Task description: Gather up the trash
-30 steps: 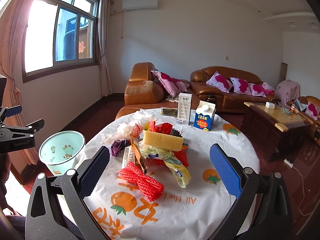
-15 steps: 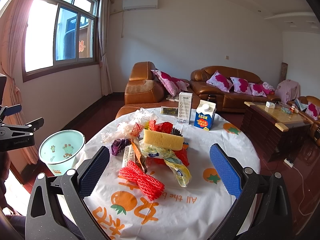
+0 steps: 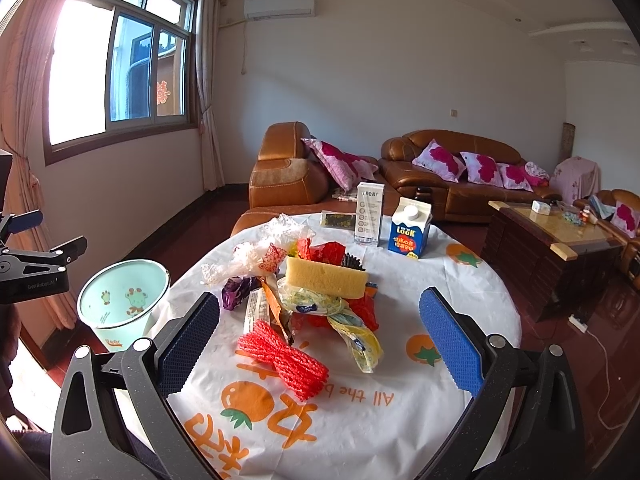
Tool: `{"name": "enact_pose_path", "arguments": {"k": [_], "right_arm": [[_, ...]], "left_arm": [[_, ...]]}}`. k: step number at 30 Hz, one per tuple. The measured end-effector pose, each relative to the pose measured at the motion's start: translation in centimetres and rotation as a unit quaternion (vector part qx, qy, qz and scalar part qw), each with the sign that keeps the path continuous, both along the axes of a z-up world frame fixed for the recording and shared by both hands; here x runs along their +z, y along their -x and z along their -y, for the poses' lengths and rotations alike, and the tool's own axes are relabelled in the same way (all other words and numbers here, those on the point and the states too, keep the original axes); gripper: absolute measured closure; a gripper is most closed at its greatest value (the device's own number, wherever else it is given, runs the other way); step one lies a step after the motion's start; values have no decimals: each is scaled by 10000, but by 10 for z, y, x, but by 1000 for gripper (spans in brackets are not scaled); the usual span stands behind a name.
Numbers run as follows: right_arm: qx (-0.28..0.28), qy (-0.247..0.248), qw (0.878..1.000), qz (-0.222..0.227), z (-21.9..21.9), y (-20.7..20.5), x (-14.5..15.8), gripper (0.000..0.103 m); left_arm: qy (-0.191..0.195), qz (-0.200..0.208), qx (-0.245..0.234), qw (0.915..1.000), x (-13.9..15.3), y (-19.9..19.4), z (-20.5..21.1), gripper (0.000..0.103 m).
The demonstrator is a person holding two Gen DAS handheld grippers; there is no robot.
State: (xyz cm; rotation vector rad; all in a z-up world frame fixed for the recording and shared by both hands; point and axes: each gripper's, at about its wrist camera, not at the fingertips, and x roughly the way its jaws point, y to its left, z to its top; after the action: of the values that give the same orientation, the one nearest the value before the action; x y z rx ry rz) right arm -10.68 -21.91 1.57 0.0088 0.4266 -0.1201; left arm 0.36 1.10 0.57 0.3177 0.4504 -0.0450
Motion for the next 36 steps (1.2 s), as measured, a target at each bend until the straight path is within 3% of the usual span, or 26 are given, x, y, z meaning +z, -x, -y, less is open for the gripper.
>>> {"name": "enact_pose_path", "arguments": {"k": [15,20,30,36], "right_arm": [[-45,-135,9999,-83,11,-8,-10,5],[-356,-98,9993,-112,32,-22,-23,5],[-1065,-207,9940,-166,96,-45,-51,5],[-1221,-335,9915,-284,119,-54,-69,5]], "left_arm": [[-34,-135,16,9999,-14,-7,3,6],[-48,-263,-31,9996,-23,-21,15,6],[1,-640,-274,9976,-57,-79,80,6],[88,-971,-301,9948,-84,-113,114,6]]}}
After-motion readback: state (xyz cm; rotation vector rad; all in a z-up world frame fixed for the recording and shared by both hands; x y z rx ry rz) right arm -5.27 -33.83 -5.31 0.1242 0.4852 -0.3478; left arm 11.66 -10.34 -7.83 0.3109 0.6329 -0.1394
